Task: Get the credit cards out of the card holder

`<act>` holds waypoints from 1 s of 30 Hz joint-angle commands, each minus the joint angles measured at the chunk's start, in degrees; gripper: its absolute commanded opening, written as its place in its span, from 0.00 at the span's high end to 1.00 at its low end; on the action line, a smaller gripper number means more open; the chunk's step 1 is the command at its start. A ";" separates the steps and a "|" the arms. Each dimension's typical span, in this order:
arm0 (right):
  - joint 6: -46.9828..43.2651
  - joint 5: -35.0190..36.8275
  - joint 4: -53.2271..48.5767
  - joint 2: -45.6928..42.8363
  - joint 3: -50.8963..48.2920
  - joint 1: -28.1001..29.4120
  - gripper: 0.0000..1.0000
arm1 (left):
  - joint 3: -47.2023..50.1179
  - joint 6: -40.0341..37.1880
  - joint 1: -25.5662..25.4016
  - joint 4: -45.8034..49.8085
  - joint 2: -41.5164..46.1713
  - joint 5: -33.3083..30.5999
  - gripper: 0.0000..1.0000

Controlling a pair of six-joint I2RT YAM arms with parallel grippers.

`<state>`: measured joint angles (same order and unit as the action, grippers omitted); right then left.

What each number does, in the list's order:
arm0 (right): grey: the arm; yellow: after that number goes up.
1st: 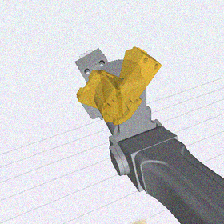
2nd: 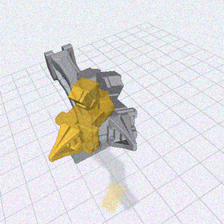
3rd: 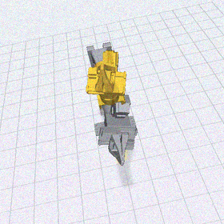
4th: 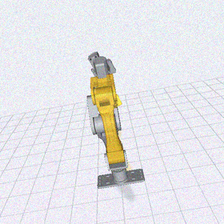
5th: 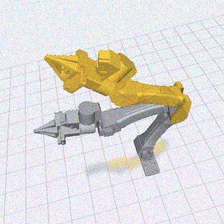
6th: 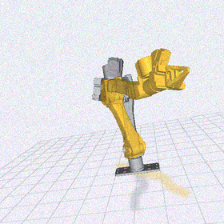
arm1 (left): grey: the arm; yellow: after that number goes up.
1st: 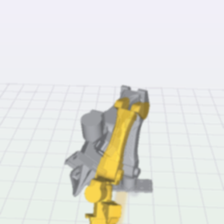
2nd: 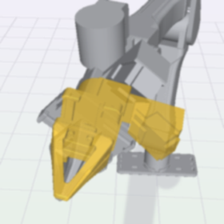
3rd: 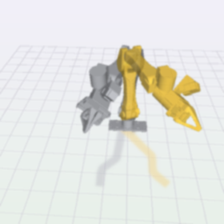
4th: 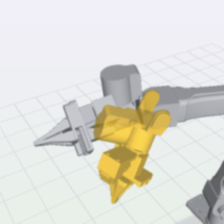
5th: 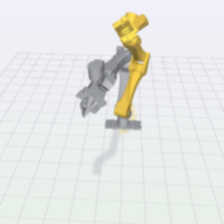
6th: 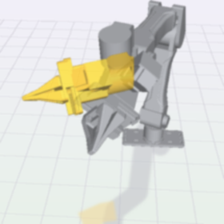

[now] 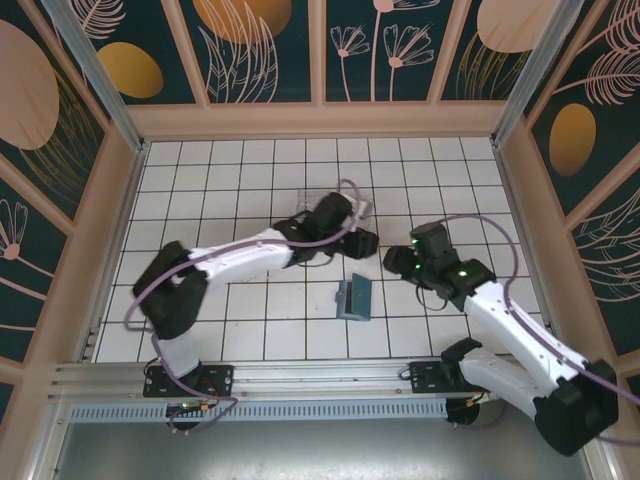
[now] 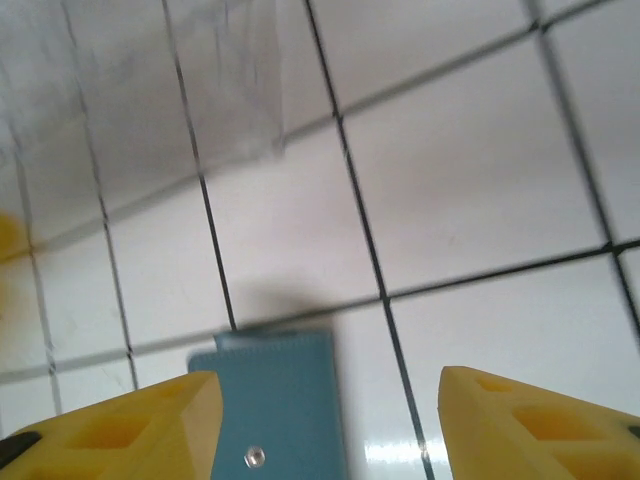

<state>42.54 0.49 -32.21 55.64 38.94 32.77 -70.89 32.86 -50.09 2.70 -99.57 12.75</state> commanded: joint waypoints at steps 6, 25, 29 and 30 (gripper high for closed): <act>2.74 4.78 -4.43 17.49 10.00 13.18 0.34 | 13.36 2.10 3.93 1.79 11.09 -8.36 0.56; 0.83 9.75 -12.11 28.21 14.20 14.72 0.41 | 17.52 5.33 2.19 1.81 8.16 -2.04 0.57; 0.79 5.97 -9.38 24.10 10.04 11.92 0.60 | 12.29 4.46 -1.18 6.11 5.12 -3.67 0.57; 0.76 5.04 -8.59 23.14 9.02 11.13 0.66 | 11.39 4.42 -2.02 7.02 4.16 -3.74 0.57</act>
<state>43.11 6.85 -40.58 81.80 50.81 45.76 -55.59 37.39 -50.15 6.42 -93.56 8.73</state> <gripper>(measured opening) 0.384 0.435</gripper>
